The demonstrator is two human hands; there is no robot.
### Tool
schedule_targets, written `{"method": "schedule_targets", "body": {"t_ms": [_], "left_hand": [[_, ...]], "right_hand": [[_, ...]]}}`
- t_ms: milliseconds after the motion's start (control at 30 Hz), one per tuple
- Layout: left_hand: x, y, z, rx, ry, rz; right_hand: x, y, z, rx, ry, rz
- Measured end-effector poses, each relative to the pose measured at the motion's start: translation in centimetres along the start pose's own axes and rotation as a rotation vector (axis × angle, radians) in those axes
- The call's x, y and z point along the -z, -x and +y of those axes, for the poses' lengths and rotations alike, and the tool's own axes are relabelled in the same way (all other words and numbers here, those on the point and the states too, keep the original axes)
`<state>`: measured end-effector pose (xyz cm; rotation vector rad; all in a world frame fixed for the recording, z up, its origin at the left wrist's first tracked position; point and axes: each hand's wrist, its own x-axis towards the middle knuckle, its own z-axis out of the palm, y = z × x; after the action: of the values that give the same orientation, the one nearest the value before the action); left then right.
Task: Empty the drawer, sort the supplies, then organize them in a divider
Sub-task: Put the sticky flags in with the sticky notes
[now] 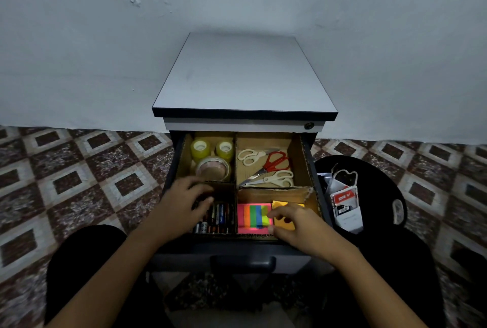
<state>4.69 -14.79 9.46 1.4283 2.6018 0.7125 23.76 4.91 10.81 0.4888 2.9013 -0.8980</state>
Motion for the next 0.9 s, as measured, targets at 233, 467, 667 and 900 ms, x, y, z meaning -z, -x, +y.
{"method": "schedule_targets", "body": {"t_ms": [233,467,667,900], "left_hand": [[1.4,3.4,2.9,0.046,0.12,-0.638],[2.4,3.3,1.9,-0.005,-0.148,-0.657],[2.3,3.0,1.6,-0.036,-0.146,-0.625],[1.9,1.3,0.6,-0.012,-0.326,-0.338]], "right_hand": [[0.0,3.3,0.1,0.088,0.268,-0.152],[-0.6,3.9,0.1,0.151,0.366,-0.024],[-0.6,3.8,0.6,0.133,0.357,0.03],[-1.7,1.2,2.0,0.078,0.541,0.356]]}}
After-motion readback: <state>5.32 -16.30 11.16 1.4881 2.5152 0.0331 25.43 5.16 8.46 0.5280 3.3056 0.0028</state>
